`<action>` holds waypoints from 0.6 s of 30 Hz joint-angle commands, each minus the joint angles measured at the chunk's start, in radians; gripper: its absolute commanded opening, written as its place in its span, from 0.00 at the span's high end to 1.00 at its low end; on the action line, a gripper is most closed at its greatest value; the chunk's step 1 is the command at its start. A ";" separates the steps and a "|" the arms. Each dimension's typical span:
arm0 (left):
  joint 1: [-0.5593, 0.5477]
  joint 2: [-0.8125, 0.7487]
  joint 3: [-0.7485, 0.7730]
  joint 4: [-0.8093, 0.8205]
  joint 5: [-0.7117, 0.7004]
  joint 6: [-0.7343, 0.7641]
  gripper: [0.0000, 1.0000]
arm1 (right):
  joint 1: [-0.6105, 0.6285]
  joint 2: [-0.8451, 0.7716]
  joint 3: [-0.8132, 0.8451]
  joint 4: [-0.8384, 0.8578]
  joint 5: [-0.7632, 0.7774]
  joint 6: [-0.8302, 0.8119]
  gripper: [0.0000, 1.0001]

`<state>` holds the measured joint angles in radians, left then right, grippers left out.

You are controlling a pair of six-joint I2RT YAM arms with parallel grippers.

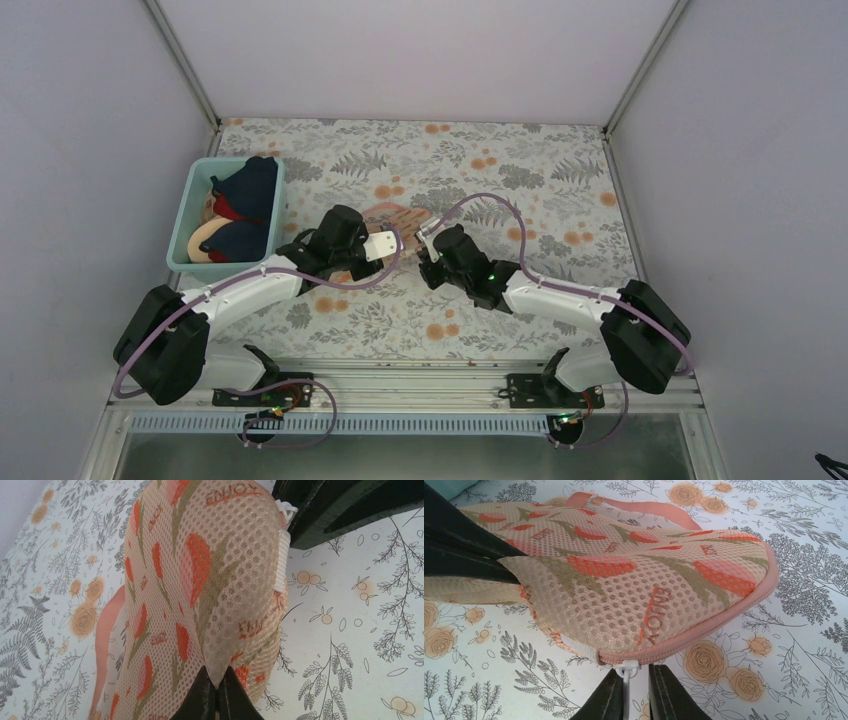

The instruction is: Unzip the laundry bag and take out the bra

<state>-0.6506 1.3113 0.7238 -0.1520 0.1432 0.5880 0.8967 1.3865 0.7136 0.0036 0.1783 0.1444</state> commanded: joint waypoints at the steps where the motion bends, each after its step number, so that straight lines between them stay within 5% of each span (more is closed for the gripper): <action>1: 0.002 -0.001 0.026 0.008 0.022 -0.011 0.98 | 0.010 -0.006 0.034 -0.018 0.043 -0.020 0.86; 6: 0.002 0.001 0.026 0.008 0.024 -0.013 0.98 | 0.008 0.000 0.045 -0.031 0.028 -0.041 0.96; 18: 0.002 -0.001 0.004 0.018 -0.002 0.029 0.98 | -0.123 -0.009 0.028 -0.096 -0.042 -0.010 0.96</action>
<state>-0.6506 1.3117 0.7238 -0.1467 0.1429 0.5941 0.8467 1.3869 0.7422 -0.0605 0.1524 0.1173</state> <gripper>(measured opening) 0.029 0.039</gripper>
